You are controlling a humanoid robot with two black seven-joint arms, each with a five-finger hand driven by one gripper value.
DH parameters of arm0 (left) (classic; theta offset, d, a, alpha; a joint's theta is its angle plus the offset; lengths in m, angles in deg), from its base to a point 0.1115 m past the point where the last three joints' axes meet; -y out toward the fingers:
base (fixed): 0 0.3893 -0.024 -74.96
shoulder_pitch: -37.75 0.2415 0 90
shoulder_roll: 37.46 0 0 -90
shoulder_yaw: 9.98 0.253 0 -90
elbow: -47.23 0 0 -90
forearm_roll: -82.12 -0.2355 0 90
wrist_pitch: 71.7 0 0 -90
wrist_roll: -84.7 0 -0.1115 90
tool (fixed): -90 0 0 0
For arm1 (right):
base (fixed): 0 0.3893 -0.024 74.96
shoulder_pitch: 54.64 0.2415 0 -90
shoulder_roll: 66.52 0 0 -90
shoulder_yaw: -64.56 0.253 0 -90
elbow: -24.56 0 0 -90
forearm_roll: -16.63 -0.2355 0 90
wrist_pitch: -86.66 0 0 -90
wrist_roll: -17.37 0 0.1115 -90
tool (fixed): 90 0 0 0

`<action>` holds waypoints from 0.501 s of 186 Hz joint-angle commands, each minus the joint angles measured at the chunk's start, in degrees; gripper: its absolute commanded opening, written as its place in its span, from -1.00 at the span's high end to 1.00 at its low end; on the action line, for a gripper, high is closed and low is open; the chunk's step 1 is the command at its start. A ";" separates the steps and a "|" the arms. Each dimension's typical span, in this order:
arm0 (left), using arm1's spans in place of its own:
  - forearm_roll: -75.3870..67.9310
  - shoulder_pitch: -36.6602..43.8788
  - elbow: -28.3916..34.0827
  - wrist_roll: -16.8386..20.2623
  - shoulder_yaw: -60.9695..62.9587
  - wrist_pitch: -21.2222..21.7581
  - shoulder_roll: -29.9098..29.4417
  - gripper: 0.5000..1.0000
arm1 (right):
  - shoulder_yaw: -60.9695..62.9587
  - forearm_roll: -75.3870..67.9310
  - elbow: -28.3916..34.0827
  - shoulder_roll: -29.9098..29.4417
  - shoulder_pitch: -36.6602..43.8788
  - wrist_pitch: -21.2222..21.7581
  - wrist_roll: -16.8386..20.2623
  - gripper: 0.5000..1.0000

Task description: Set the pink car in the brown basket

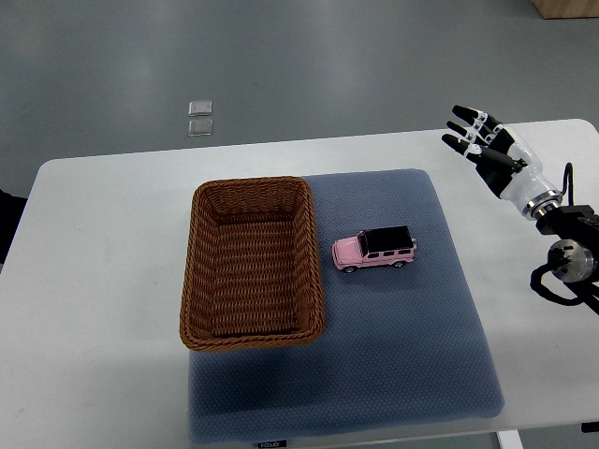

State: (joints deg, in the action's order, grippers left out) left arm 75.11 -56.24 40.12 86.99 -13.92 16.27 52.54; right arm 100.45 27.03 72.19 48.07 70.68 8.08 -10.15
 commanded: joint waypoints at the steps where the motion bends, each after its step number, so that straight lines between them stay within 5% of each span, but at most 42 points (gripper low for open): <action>1: -0.01 -0.23 0.00 0.00 -0.01 -0.17 0.00 -1.00 | -0.65 0.23 0.10 -0.15 -0.08 0.00 0.18 -0.66; 93: 0.07 -0.41 0.08 0.00 0.16 -0.08 0.00 -1.00 | -0.91 6.73 0.71 -0.24 0.71 0.09 0.18 -0.65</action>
State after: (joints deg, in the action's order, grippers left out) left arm 75.09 -56.64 40.20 86.97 -13.73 15.95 52.54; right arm 99.46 31.79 72.67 47.81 71.27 8.16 -9.91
